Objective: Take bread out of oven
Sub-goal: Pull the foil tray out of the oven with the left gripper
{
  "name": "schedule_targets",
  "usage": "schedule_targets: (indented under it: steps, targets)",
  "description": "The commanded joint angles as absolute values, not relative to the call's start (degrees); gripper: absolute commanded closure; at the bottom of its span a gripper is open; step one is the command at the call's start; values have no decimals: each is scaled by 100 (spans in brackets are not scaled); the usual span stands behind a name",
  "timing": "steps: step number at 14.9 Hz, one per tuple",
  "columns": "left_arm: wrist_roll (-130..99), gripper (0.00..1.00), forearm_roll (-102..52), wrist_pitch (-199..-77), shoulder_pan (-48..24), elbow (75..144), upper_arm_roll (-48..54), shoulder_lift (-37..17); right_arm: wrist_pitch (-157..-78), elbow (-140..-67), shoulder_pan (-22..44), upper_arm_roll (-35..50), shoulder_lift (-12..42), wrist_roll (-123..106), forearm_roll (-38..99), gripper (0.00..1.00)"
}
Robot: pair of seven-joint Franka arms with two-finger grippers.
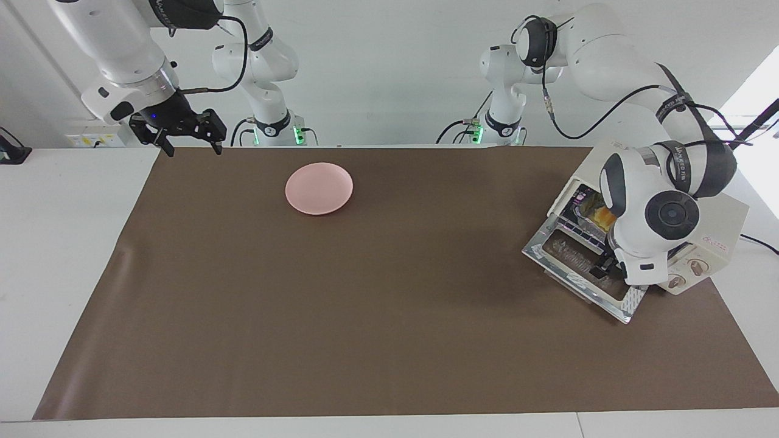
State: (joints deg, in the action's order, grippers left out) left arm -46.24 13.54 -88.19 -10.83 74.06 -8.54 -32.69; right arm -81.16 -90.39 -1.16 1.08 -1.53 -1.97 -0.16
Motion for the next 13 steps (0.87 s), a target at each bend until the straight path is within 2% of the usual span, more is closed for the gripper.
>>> schedule_targets:
  steps: [1, 13]
  targets:
    - [-4921, 0, 1494, -9368, -1125, 8366, -879, -2769, -8077, -9123, -193, 167, -237, -325, -114, 0]
    - [-4992, 0, 1494, -10027, -1099, 9236, -879, -2435, -8077, -9123, -193, 167, -237, -325, -106, 0]
